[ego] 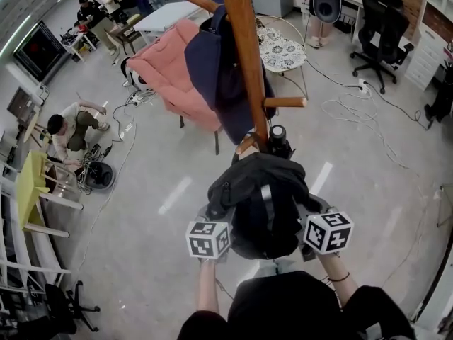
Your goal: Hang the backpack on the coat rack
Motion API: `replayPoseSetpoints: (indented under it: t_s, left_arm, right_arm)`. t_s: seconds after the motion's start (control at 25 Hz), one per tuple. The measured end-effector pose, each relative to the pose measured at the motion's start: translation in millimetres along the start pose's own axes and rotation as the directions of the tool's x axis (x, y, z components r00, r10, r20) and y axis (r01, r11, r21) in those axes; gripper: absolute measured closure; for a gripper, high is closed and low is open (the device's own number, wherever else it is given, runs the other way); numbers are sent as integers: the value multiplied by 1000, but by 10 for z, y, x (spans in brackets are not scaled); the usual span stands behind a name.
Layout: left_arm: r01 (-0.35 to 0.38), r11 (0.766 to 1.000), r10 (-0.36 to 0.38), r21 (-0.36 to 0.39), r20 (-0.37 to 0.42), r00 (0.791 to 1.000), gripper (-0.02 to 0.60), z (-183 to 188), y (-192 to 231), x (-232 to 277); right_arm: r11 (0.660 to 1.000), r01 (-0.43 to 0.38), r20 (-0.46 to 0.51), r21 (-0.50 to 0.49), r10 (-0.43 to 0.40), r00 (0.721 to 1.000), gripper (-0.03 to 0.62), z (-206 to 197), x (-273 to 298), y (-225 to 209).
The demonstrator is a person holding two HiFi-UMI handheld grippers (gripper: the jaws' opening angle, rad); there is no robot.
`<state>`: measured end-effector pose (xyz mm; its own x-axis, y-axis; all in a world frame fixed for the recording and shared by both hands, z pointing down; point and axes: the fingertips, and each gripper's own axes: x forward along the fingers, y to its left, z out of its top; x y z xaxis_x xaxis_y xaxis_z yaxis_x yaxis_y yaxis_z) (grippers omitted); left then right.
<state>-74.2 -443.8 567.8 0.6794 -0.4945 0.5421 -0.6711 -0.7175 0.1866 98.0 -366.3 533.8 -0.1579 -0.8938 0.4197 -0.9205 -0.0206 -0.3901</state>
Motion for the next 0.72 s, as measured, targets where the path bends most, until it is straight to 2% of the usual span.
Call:
replayPoseSetpoints:
  t_s: [0.28, 0.72]
  left_arm:
    - [11, 1000, -11, -12, -10, 1000, 443, -62, 30, 119]
    - [-2, 1000, 2, -5, 35, 999, 433, -80, 79, 296]
  right_arm:
    - [1000, 8, 5, 6, -8, 1000, 565, -66, 45, -60]
    - [999, 20, 29, -36, -19, 999, 565, -86, 156, -179]
